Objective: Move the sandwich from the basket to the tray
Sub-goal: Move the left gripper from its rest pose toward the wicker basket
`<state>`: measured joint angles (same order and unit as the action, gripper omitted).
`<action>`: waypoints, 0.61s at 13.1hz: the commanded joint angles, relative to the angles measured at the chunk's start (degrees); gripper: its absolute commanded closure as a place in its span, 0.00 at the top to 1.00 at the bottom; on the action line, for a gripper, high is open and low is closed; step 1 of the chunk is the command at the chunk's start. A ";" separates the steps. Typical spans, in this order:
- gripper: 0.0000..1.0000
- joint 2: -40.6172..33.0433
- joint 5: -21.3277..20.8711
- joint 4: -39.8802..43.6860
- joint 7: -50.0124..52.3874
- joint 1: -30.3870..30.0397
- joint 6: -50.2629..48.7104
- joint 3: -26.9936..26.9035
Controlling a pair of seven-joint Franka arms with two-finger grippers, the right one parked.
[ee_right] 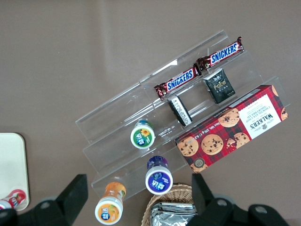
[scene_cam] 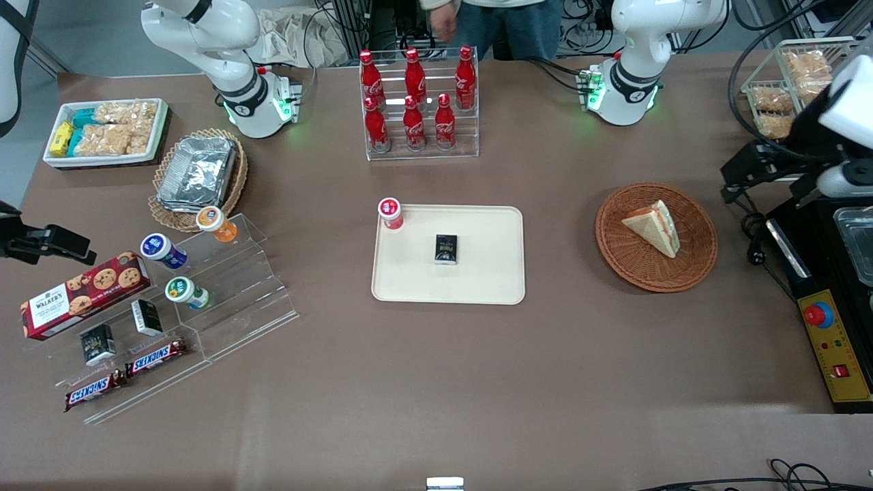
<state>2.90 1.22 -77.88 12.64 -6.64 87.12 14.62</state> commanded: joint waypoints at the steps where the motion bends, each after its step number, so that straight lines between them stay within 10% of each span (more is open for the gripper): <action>1: 1.00 -0.26 0.54 -0.25 5.62 -0.74 -3.69 0.32; 8: 1.00 -16.03 -2.10 -21.38 18.30 -0.66 -5.31 -4.06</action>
<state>-2.52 -0.29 -86.91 30.07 -7.00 78.59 12.55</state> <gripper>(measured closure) 0.000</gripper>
